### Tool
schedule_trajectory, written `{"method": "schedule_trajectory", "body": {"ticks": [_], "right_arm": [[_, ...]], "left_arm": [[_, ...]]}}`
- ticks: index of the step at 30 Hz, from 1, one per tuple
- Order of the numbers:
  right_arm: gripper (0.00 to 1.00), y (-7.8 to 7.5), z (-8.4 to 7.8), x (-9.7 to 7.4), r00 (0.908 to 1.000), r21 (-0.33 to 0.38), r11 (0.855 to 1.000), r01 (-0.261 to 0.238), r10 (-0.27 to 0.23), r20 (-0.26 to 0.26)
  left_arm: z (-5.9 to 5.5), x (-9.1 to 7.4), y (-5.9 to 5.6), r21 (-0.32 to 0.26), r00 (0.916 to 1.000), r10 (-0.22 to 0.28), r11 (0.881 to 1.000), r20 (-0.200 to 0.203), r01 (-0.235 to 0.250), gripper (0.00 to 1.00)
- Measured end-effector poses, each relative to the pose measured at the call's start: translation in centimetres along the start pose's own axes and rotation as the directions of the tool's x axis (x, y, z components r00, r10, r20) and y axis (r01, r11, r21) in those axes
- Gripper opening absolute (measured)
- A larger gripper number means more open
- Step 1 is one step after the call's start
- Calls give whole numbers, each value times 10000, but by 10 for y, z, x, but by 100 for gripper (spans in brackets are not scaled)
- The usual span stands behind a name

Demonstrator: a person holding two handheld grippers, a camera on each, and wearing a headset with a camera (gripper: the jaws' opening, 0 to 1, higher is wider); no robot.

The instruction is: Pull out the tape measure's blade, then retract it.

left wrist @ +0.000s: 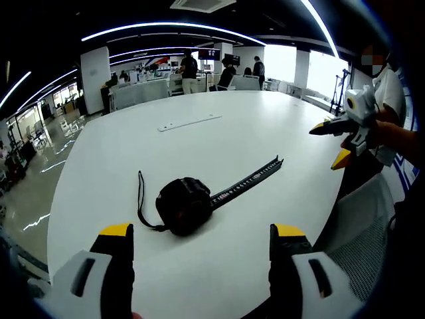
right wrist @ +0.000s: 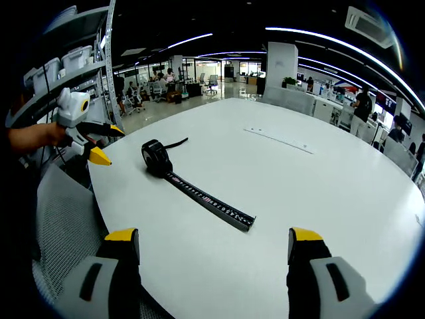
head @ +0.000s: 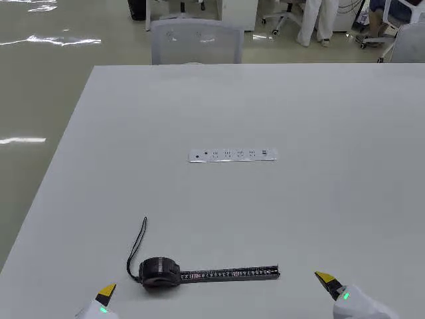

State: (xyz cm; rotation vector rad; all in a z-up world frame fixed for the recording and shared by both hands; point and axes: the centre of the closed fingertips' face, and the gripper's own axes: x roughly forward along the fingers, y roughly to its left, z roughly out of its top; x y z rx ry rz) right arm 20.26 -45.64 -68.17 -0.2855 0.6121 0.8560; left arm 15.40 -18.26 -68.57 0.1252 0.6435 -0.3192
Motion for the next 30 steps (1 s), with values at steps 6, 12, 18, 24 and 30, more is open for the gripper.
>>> {"method": "schedule_trajectory", "body": {"ticks": [6, 12, 18, 24, 30], "right_arm": [[97, 3, -1, -2, 9998, 282, 9996, 71, -76, 183], [99, 8, 1, -6, 9996, 387, 9992, 116, -127, 262], [100, 11, 1, -8, 9992, 399, 9990, 185, -200, 358], [100, 14, -1, -8, 9990, 523, 9984, 201, -222, 390], [100, 18, 0, -9, 9990, 509, 9985, 178, -199, 400]], "left_arm": [[1, -2, 0, -363, 9992, 371, 9987, 151, -365, 89], [-3, -5, -6, -337, 9988, 481, 9983, 17, -480, 93], [1, -7, -8, -616, 9979, 619, 9963, 196, -606, 97], [-1, -6, -12, -757, 9968, 777, 9942, 176, -761, 99], [-3, -7, -11, -863, 9951, 985, 9915, 123, -971, 99]]}}
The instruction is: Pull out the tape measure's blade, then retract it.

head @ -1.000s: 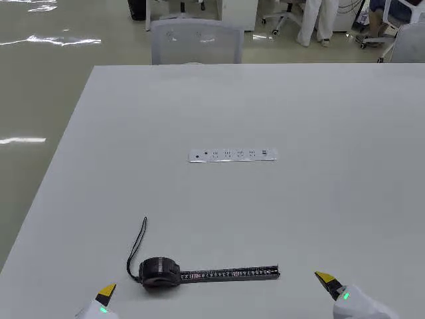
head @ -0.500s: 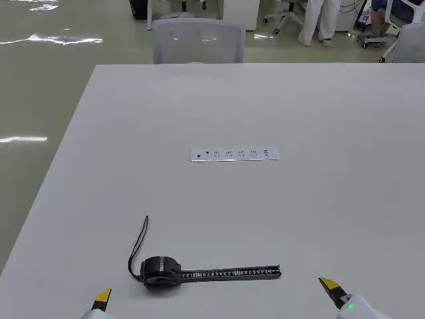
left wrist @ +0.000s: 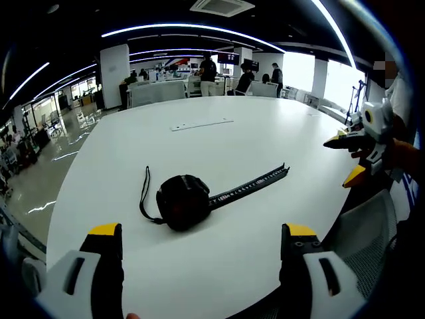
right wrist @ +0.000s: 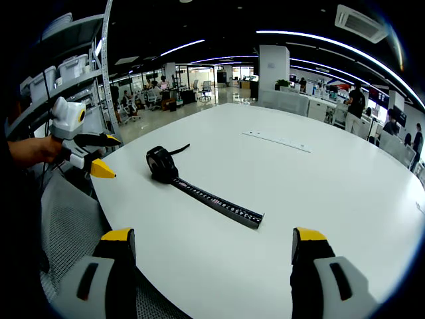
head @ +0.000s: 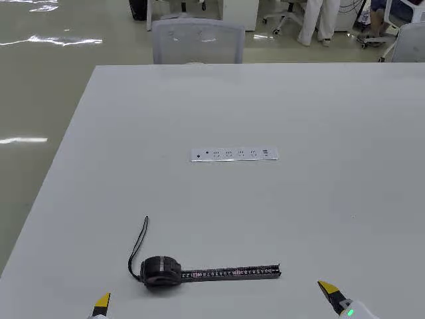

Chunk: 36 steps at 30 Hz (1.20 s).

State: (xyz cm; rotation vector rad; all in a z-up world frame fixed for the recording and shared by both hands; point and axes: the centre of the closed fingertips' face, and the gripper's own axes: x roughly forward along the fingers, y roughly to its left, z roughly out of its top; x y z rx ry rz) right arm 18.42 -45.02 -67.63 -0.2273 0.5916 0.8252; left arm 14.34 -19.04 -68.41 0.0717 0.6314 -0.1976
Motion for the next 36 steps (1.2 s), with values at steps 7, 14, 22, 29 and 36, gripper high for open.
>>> {"method": "schedule_trajectory", "body": {"ticks": [7, 14, 22, 29, 36], "right_arm": [[100, -1, 0, -1, 10000, 38, 10000, 20, -20, 27], [100, 0, 2, -1, 10000, 108, 9999, -21, 21, 44], [99, 2, 2, 0, 9999, 128, 9999, -115, 114, 102], [98, 0, 0, 2, 9997, 263, 9994, -204, 200, 120], [98, -2, 1, 4, 9991, 183, 9990, -410, 408, 149]], "left_arm": [[2, 2, -1, 134, 9995, 295, 9995, 84, -296, 99], [4, 9, -2, 17, 9983, 570, 9984, 86, -570, 99], [4, 16, -7, -6, 9959, 876, 9962, 206, -876, 99], [6, 23, -11, -203, 9956, 847, 9963, 391, -840, 96], [5, 29, -4, -251, 9909, 1284, 9915, 408, -1274, 96]]}}
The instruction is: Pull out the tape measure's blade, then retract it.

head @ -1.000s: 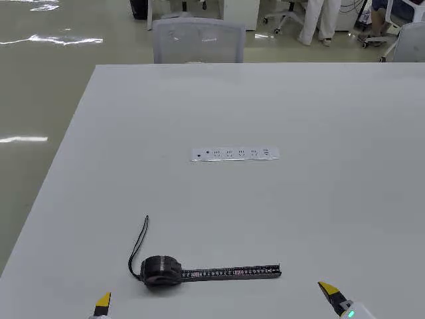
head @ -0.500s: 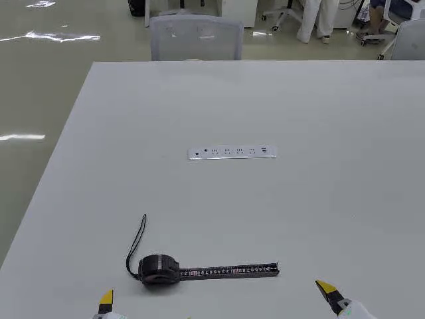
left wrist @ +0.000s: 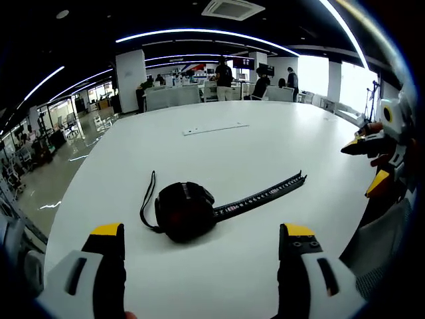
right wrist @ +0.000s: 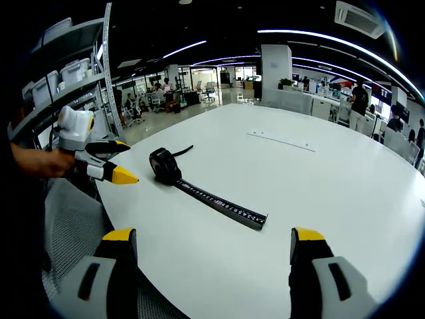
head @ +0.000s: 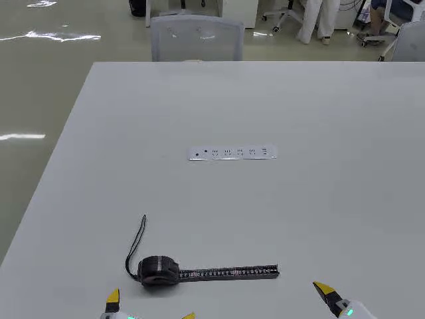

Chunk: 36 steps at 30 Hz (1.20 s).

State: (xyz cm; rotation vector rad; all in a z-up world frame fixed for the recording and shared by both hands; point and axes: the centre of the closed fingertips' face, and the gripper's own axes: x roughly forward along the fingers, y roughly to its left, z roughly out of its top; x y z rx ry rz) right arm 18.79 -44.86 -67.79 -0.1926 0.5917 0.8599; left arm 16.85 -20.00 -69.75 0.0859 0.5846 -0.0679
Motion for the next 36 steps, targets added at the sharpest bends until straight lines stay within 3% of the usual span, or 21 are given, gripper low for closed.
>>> {"method": "schedule_trajectory", "body": {"ticks": [15, 23, 29, 36], "right_arm": [[91, -4, -1, 9, 9960, -449, 9950, -892, 891, -24], [87, -10, 0, 16, 9907, -692, 9884, -1350, 1358, 61], [85, -17, -3, 23, 9871, -1044, 9817, -1594, 1602, 0], [79, -23, -6, 32, 9786, -1738, 9636, -2032, 2060, -22]], "left_arm": [[-5, 20, 5, -791, 9988, 480, 9957, -79, -485, 92], [-2, 31, 5, -775, 9977, 682, 9947, -15, -681, 93], [0, 40, 10, -947, 9950, 995, 9906, 73, -984, 90], [1, 48, 16, -1102, 9897, 1406, 9844, 256, -1370, 88]]}}
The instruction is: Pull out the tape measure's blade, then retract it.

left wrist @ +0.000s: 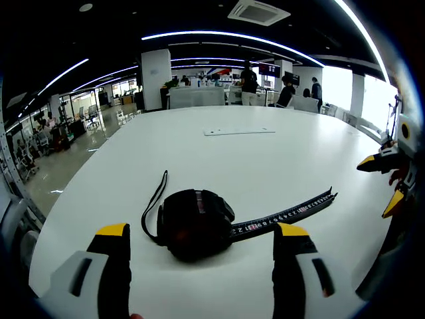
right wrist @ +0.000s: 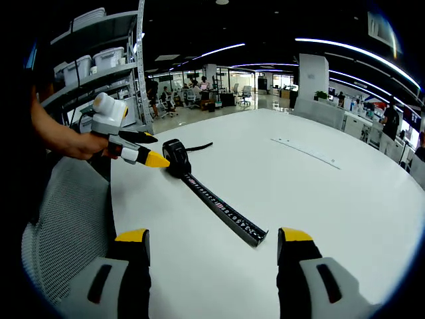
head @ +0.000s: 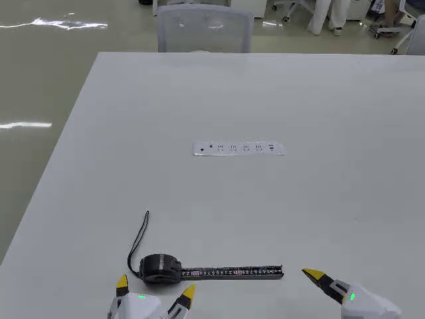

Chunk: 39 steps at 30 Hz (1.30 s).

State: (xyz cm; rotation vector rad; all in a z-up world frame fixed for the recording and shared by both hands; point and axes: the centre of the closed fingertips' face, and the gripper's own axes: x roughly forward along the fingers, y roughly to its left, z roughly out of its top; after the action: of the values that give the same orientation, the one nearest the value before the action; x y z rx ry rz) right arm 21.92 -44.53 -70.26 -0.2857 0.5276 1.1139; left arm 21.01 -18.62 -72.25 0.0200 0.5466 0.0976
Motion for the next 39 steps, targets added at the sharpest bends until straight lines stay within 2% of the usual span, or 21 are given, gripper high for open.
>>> {"method": "schedule_trajectory", "body": {"ticks": [9, 19, 22, 26, 35, 39], "right_arm": [[71, -12, -6, 8, 9983, -607, 9968, -513, 494, -315], [59, -33, -11, 19, 9944, -1383, 9856, -970, 900, -560], [56, -38, -13, 23, 9907, -1670, 9780, -1246, 1133, -759], [52, -43, -18, 29, 9842, -1918, 9678, -1630, 1460, -998], [41, -52, -26, 42, 9654, -2425, 9373, -2503, 2228, -1354], [36, -58, -33, 49, 9594, -2368, 9333, -2701, 2399, -1485]], "left_arm": [[-4, 11, 3, -453, 9997, 237, 9987, -39, -239, 82], [-5, 22, 4, -892, 9984, 565, 9944, 25, -561, 78], [-2, 25, 3, -709, 9978, 631, 9956, 219, -614, 77], [-2, 27, 3, -748, 9974, 677, 9950, 236, -657, 75], [-7, 32, 2, -817, 9973, 731, 9940, 95, -721, 72], [-8, 34, 3, -882, 9970, 775, 9932, 80, -765, 72]]}}
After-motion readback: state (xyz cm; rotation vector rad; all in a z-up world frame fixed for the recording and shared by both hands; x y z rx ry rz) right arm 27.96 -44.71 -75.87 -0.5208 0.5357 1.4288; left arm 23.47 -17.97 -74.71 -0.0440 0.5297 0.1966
